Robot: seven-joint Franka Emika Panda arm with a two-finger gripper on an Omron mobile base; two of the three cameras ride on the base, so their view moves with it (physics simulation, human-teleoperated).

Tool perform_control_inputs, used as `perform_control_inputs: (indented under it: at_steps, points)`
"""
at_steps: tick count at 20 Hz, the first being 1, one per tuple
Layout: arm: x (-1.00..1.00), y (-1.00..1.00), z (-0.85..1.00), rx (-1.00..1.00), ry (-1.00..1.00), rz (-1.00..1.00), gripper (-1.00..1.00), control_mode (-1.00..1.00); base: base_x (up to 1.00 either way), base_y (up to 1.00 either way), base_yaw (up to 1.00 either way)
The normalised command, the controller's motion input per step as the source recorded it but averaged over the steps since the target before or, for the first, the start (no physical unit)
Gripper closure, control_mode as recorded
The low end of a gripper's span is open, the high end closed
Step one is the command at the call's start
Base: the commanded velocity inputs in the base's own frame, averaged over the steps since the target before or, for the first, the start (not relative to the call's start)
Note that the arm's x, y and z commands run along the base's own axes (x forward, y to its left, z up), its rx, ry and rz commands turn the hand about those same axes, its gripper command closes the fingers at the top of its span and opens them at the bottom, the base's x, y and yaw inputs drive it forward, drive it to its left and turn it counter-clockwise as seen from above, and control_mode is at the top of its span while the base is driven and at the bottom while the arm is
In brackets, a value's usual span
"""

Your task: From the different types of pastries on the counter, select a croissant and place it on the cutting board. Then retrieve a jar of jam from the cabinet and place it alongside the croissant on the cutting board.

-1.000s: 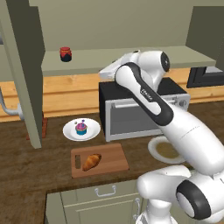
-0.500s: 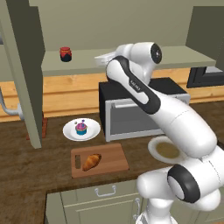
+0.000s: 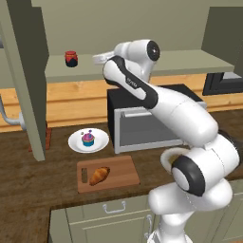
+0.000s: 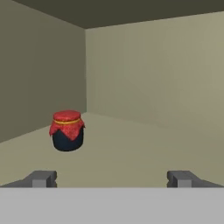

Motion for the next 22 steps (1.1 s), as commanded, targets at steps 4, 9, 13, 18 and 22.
perform_control_inputs:
  at_steps: [4, 9, 13, 18, 22]
  points:
    - [0.36, 0.4, 0.0, 0.0, 0.0, 0.0, -1.0, -1.0, 0.0, 0.0, 0.0]
    - [0.2, 0.6, 0.0, 0.0, 0.0, 0.0, -1.0, -1.0, 0.0, 0.0, 0.0]
    - [0.06, 0.61, 0.0, 0.0, 0.0, 0.0, -1.0, -1.0, 0.0, 0.0, 0.0]
    - [0.16, 0.29, 0.0, 0.0, 0.05, 0.0, -1.0, -1.0, 0.0, 0.0, 0.0]
    - [0.11, 0.35, 0.0, 0.0, 0.06, 0.0, -1.0, -1.0, 0.0, 0.0, 0.0]
